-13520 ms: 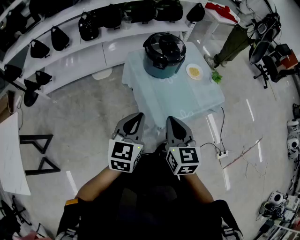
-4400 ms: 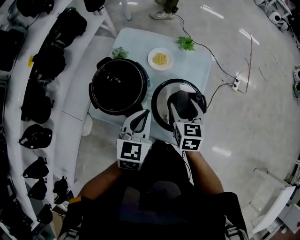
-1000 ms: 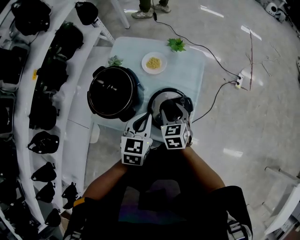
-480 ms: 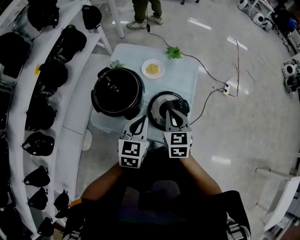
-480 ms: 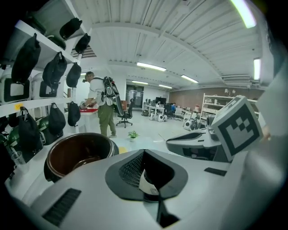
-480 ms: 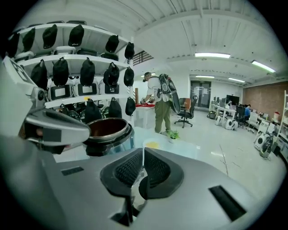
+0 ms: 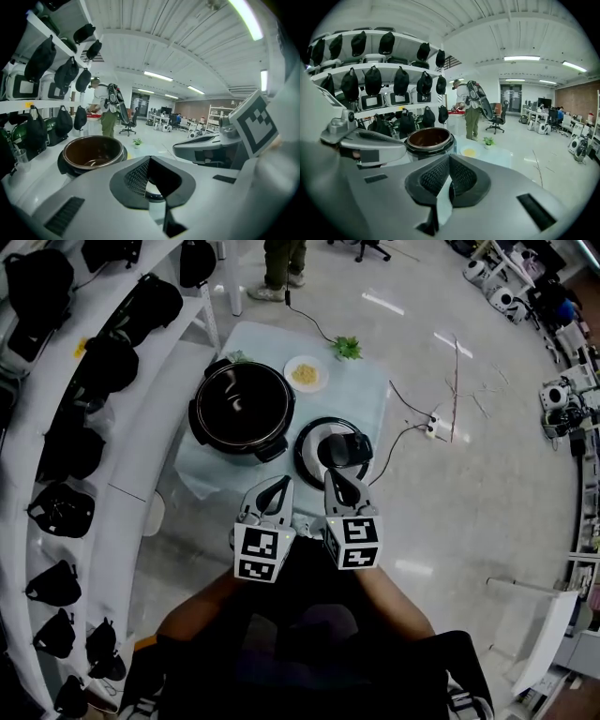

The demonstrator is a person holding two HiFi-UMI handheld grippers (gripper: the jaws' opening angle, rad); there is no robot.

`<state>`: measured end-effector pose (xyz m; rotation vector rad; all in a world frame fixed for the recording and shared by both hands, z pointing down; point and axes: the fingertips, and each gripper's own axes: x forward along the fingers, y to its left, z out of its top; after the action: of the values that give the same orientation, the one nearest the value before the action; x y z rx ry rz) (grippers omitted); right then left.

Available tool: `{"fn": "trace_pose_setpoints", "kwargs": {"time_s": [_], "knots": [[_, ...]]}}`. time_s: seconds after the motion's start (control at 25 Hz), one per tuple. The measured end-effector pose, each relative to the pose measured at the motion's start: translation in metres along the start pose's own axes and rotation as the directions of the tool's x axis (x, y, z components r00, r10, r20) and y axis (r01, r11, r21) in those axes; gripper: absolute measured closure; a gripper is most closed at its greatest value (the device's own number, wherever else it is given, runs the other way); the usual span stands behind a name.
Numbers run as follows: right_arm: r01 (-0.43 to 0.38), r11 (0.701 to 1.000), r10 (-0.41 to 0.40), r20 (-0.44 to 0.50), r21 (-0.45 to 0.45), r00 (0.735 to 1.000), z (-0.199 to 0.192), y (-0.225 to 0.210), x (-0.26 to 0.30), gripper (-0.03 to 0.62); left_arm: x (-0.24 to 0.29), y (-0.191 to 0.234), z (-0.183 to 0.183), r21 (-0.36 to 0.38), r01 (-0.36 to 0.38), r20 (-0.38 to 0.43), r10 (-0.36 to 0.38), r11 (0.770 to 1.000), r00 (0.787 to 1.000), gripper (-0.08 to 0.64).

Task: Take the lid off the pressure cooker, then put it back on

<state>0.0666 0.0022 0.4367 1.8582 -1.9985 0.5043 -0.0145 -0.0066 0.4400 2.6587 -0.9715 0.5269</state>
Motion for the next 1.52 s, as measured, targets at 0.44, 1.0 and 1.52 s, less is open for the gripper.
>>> {"fn": "trace_pose_setpoints", "kwargs": {"time_s": [0.44, 1.0, 1.52], "knots": [[0.057, 0.998, -0.057, -0.014, 0.004, 0.998, -0.022, 0.028, -0.047, 0.574, -0.041, -0.011, -0.024, -0.039, 0.063, 0.032, -0.062, 0.997, 0.998, 0.552], [0.070, 0.997, -0.070, 0.018, -0.013, 0.997, -0.015, 0.022, -0.052, 0.574, -0.051, -0.013, -0.004, -0.007, 0.023, 0.095, -0.022, 1.000, 0.995, 0.552], [0.058, 0.998, -0.058, -0.010, 0.006, 0.998, -0.018, -0.051, -0.017, 0.574, 0.000, -0.023, 0.015, 0.010, -0.081, 0.039, 0.081, 0.997, 0.996, 0.552]]}}
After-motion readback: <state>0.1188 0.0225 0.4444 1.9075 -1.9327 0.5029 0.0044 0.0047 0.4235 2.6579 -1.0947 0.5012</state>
